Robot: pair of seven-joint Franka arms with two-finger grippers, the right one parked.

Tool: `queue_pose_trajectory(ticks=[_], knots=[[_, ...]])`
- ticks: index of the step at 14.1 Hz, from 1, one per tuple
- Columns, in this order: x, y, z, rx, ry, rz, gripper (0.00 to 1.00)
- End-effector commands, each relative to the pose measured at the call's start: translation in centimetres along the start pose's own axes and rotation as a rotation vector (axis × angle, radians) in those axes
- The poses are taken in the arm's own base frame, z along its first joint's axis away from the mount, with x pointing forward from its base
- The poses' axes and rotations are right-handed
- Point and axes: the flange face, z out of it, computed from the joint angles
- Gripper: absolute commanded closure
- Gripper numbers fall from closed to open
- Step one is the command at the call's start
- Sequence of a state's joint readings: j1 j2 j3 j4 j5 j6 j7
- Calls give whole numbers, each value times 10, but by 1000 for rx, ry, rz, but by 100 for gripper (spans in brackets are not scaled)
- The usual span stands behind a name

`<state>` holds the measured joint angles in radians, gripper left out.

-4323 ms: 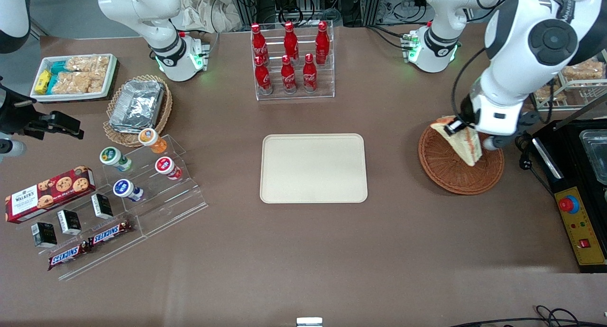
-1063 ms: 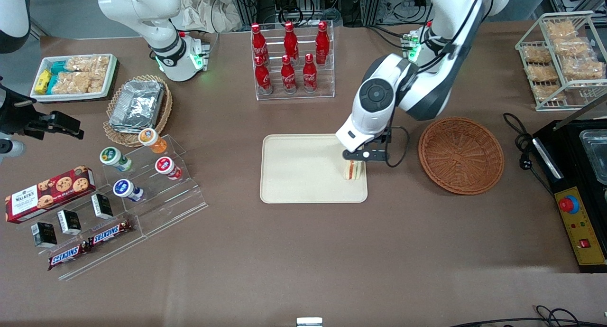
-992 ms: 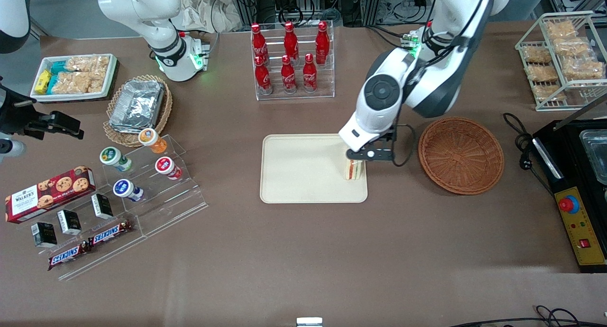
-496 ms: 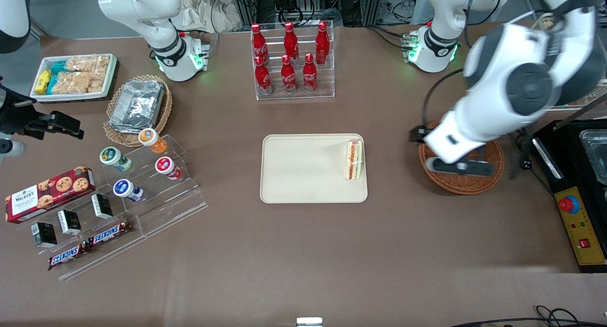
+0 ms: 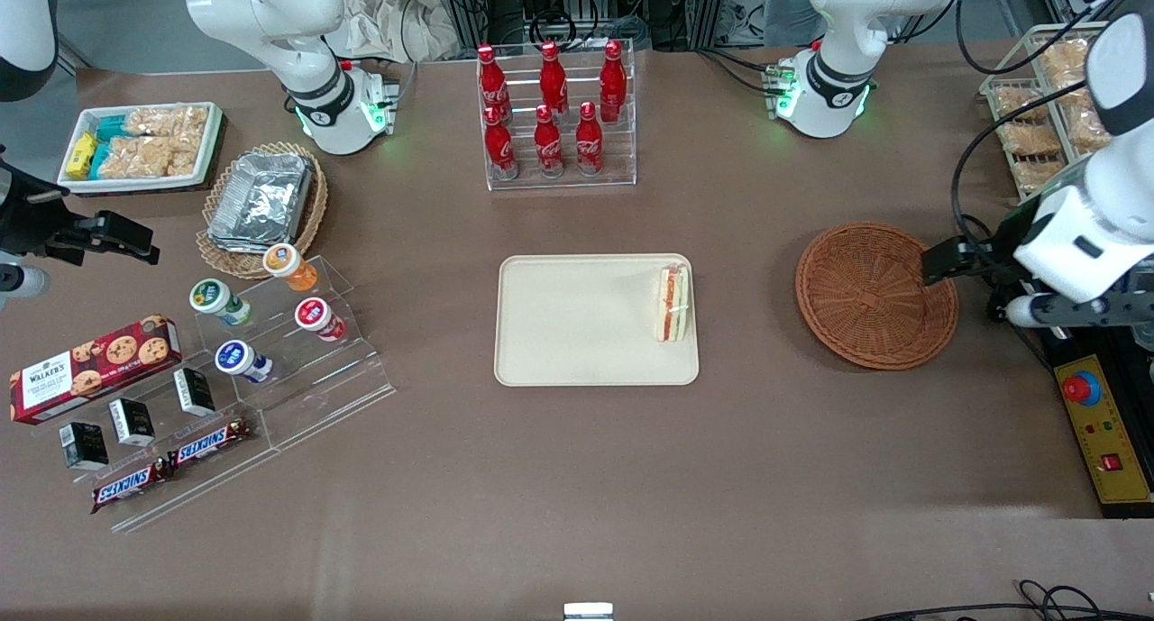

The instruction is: Place sandwich from basket to tray

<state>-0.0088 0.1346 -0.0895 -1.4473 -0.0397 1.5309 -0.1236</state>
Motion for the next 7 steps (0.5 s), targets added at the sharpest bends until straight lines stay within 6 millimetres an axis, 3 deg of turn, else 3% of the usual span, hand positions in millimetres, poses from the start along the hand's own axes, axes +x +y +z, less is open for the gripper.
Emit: queue_pose_trajectory(ticks=[1,3,7], knots=[[-43,7,-34,27,24,0,0],[-67,10,-47,29,45,-16,0],[-67,9,-49,28,41,-34,0]])
